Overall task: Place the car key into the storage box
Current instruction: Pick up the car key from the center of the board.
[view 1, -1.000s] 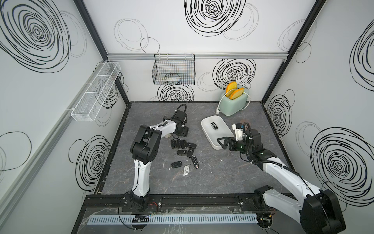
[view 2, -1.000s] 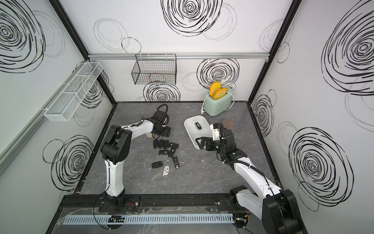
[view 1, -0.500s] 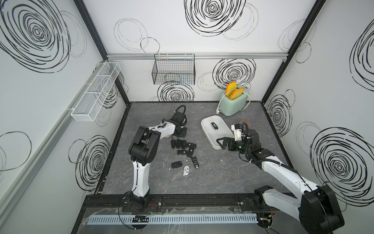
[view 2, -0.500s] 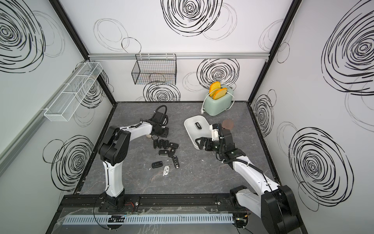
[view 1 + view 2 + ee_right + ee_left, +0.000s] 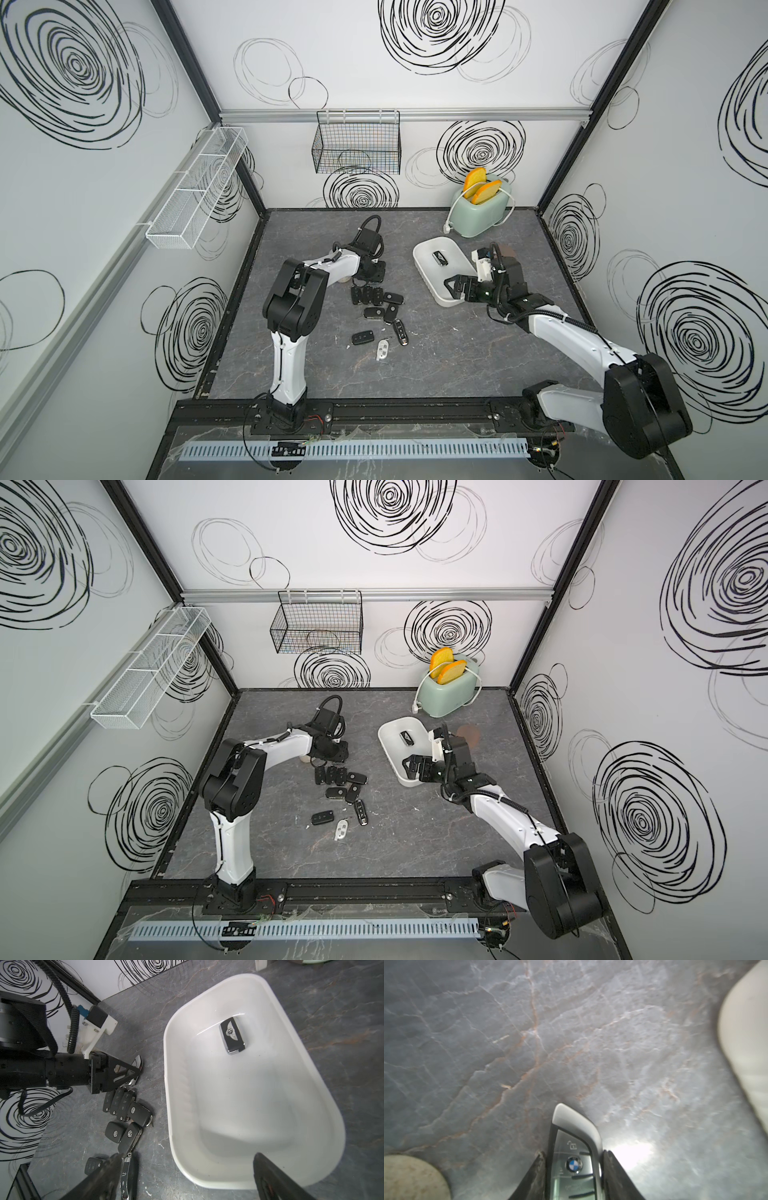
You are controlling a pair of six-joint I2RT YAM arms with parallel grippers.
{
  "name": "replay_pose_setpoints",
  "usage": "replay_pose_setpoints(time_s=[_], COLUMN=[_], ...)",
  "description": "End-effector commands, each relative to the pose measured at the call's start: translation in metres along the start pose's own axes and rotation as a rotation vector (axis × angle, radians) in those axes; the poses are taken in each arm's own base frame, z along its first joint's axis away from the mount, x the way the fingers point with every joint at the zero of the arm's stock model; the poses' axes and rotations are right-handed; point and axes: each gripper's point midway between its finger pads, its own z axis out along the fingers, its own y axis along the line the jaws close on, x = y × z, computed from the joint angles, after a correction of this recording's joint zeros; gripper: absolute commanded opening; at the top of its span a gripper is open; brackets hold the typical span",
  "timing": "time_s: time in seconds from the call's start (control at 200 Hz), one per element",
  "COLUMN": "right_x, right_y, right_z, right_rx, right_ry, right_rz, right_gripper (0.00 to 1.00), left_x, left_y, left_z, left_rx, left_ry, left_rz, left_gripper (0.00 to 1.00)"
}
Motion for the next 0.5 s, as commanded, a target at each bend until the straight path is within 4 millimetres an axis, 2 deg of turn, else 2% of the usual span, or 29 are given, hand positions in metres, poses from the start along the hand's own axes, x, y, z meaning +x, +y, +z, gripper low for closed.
replay_pose_setpoints(time_s=[0.0,0.105,0.25,0.495], right_x=[-0.021,-0.038,-0.055,-0.073], right_y=[-0.019,-0.042,-0.066,-0.072], right_z=[-0.002,0.0,0.011,0.044], right_rx=[0.117,0.209,0.245,0.164], right_ry=[-0.036,-0.039,-0.02,0.023], right_rz=[-0.042,-0.068,-0.087,-0.108], right_gripper=[0.99,0.99,0.99,0.99], left_x=[-0.032,-0.036,-0.037,-0.027], left_y=[-0.036,-0.054,-0.072,-0.08], left_z=[-0.041,-0.055,-0.072,-0.087], left_rx=[0.119,0.18,0.251,0.295], left_ry=[-0.103,-0.125,-0.132,-0.118], left_rz=[-0.023,-0.029,-0.029,-0.026], left_gripper=[0.38,0.38,0.39,0.39])
